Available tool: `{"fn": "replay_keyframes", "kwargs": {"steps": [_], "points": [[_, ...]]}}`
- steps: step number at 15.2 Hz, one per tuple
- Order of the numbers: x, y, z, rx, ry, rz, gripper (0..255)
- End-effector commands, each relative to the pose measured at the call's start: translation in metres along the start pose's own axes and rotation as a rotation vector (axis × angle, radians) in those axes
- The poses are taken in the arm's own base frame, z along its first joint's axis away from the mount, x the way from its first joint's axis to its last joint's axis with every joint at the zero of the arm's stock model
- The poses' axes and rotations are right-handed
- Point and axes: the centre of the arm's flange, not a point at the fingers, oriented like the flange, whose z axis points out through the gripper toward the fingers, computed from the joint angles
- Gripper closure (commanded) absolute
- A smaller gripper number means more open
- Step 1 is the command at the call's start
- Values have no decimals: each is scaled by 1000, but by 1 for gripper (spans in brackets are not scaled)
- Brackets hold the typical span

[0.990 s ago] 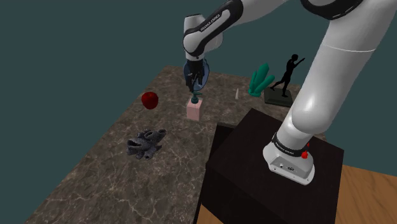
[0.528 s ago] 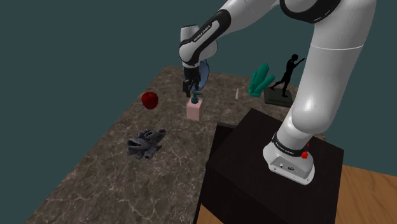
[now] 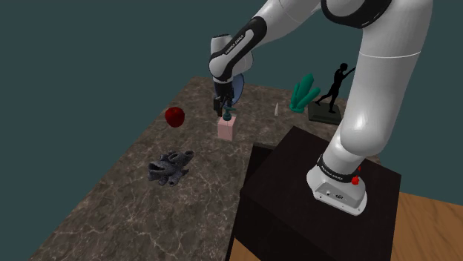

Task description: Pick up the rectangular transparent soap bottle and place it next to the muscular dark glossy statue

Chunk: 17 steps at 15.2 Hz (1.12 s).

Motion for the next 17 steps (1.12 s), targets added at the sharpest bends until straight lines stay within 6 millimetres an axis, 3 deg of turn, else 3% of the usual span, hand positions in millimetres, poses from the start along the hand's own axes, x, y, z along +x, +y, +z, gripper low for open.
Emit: {"fn": "replay_keyframes", "kwargs": {"steps": [1,2,3,12,17], "points": [[0,0,0,0,0,0,0],[0,0,0,0,0,0,0],[0,0,0,0,0,0,255],[0,0,0,0,0,0,255],[-2,-2,-26,0,0,0,255]]}}
